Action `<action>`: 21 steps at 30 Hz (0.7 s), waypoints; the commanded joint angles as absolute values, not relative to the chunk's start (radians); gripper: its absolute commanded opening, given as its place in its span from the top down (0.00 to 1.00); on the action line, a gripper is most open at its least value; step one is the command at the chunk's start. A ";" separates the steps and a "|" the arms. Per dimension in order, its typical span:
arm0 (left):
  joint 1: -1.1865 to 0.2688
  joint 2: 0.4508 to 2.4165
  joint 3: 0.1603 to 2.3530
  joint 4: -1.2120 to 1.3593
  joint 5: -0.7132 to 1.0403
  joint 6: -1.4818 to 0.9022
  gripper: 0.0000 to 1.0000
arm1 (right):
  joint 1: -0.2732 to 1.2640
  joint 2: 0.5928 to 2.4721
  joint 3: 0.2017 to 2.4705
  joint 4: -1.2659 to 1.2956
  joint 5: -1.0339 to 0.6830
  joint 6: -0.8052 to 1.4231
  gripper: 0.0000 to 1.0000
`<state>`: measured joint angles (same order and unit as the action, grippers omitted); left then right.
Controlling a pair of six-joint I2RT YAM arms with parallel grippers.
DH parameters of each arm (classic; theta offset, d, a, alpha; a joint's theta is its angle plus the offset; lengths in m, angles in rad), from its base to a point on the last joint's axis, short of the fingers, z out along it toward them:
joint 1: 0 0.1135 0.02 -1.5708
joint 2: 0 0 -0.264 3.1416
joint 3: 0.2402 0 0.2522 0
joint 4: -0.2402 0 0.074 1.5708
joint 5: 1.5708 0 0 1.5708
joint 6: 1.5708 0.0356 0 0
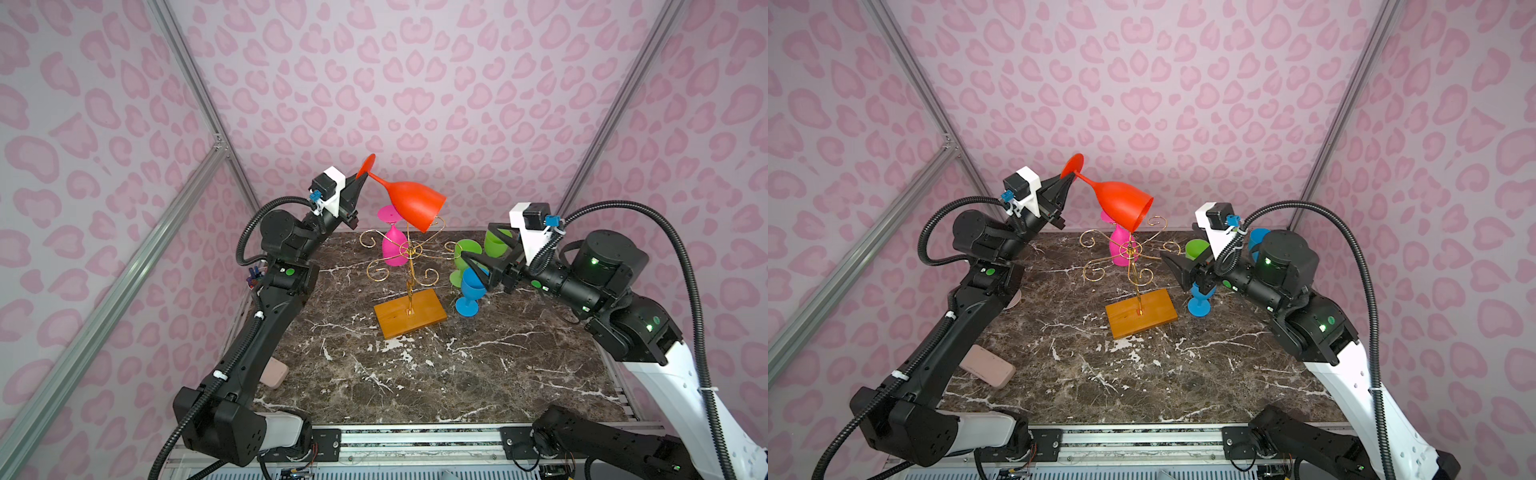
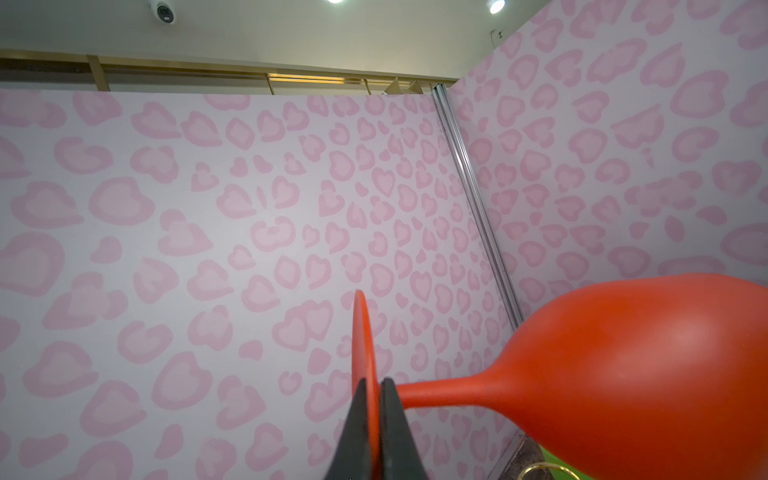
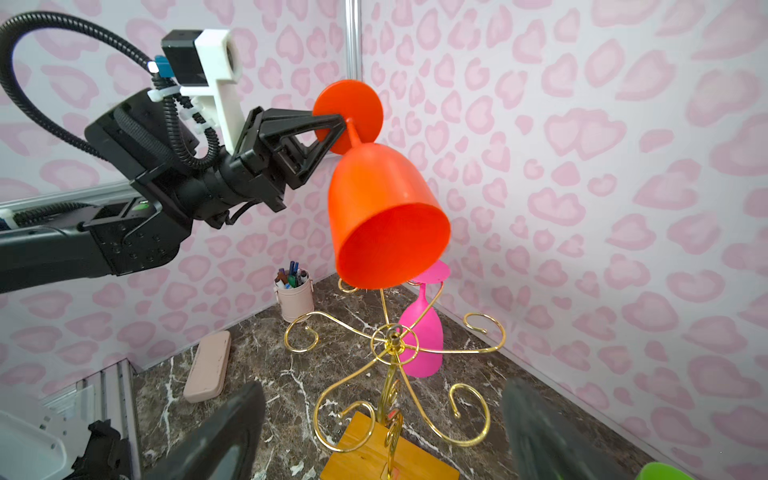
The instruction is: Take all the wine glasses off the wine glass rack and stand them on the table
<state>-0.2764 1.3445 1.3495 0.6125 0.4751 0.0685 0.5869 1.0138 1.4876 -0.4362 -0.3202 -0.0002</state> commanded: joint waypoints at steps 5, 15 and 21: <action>-0.269 1.322 1.286 0.761 0.473 -0.193 0.97 | 0.526 1.000 1.428 -0.252 -0.410 0.106 0.33; -0.269 1.308 1.257 0.766 0.491 -0.245 0.97 | 0.526 1.172 1.477 -0.096 -0.497 0.198 0.41; -0.268 1.308 1.246 0.761 0.490 -0.240 0.97 | 0.534 1.252 1.541 -0.024 -0.527 0.249 0.43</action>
